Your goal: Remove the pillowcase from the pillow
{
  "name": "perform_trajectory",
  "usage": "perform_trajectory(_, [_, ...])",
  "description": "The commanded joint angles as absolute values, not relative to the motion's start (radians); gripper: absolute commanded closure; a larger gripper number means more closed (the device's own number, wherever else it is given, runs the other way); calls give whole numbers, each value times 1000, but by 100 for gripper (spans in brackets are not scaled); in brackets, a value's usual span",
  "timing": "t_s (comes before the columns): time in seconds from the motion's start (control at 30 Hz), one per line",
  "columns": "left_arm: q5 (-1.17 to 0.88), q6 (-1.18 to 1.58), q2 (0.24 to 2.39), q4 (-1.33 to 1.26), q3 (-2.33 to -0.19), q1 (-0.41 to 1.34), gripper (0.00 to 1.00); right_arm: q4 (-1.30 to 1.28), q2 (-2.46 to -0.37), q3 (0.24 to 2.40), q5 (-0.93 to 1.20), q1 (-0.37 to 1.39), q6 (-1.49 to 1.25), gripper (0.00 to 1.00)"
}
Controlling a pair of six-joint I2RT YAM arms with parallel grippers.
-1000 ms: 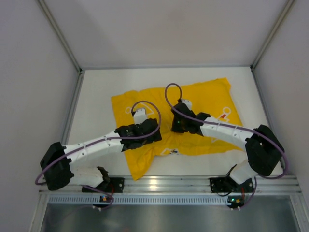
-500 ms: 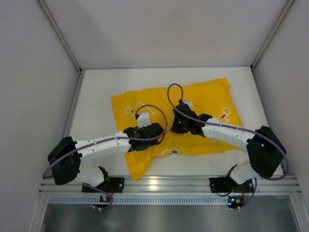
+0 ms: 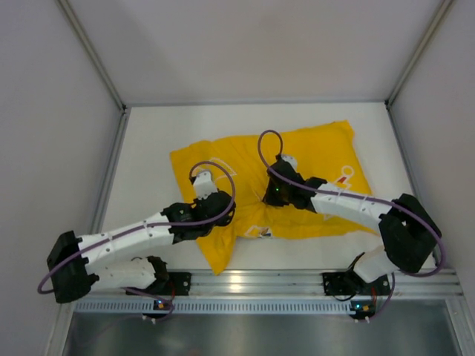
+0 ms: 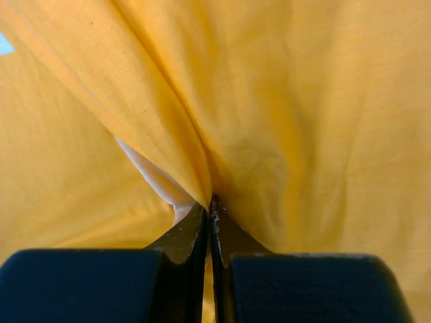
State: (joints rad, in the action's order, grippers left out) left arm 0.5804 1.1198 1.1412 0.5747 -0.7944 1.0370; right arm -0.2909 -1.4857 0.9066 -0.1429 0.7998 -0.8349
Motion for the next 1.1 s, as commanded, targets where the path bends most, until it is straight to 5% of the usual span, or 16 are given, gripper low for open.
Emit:
perform_trajectory(0.0, [689,1161,1008,584,-747,1037,100,-298,-1437,873,-206,785,-830,100])
perform_trajectory(0.33, [796,1334,618,765,-612,1037,100,-293,-1382,756,-276,713,-864,100])
perform_trajectory(0.83, [790,1378,670,904,-609,1035,100,-230,-1279,635,-129,589,-743,100])
perform_trajectory(0.9, [776,1336,724,897,-658,1035,66,-207,-1307,655,-79,601,-712,100])
perform_trajectory(0.93, [769,1318,747,893,-682,1035,33,-201,-1316,660,-62,620,-710,100])
perform_trajectory(1.07, [726,1169,915,887,-885,1037,17,-189,-1344,680,-67,670,-730,100])
